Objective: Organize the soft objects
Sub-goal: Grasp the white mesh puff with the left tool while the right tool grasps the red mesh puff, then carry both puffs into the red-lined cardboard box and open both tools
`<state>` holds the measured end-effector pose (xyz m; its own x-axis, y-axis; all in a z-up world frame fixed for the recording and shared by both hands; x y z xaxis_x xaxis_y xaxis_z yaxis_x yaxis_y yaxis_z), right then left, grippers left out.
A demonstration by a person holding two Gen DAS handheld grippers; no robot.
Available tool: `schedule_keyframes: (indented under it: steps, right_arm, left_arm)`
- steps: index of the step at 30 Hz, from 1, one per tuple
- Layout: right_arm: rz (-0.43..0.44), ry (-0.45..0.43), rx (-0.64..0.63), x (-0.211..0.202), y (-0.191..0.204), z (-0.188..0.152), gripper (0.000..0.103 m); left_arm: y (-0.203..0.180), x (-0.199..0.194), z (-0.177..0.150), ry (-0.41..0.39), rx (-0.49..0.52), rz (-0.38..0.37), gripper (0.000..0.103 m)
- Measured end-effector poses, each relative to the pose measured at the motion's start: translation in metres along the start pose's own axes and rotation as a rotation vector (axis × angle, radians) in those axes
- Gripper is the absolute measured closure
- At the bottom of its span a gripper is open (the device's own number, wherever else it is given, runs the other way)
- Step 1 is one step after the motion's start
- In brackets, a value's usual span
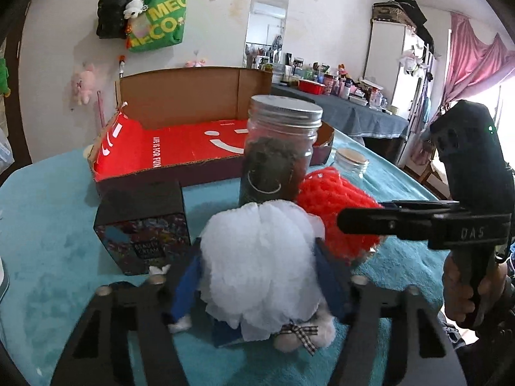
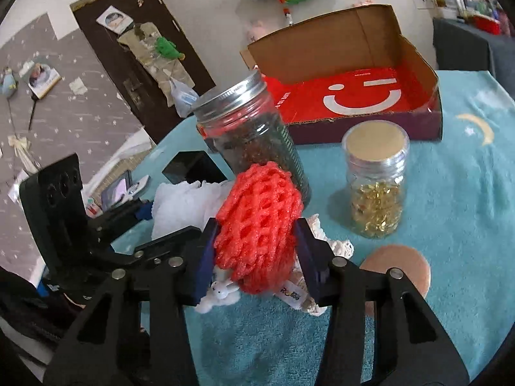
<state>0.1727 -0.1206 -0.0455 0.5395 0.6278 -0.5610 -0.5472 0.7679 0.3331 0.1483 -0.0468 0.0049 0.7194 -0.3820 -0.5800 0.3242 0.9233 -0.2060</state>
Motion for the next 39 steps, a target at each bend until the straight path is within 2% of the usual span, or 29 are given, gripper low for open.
schedule_keyframes:
  steps: [3,15,28,39]
  right_arm:
    - [-0.028,-0.024,-0.009,-0.01,0.0,0.0,0.064]
    - [-0.09,-0.095,-0.023,-0.041,0.006,0.01,0.064]
    - [-0.177,-0.158,-0.063,-0.072,0.008,0.027,0.064]
    - [-0.229,-0.206,-0.1,-0.089,-0.001,0.064,0.064]
  left_arm:
    - [0.0,-0.004,0.002,-0.018,0.004,0.004,0.054]
    - [0.002,-0.027,0.019,-0.068,-0.017,-0.007,0.067]
    - [0.018,-0.055,0.043,-0.135,-0.013,0.035,0.072]
    - [0.036,-0.07,0.078,-0.202,-0.011,0.061,0.077]
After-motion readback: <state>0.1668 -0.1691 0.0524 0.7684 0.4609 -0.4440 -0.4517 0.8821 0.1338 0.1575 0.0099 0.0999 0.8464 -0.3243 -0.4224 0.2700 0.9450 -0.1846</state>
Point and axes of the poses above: each gripper's, at about its wrist camera, not at the fingertips, and x roughly the way its jaws point, y to its left, z to its top, the point moved 10 cm from there along x, roughly the way its jaws point, and after that the axes turned 7 degrees about -x, right-handed, at the moved point
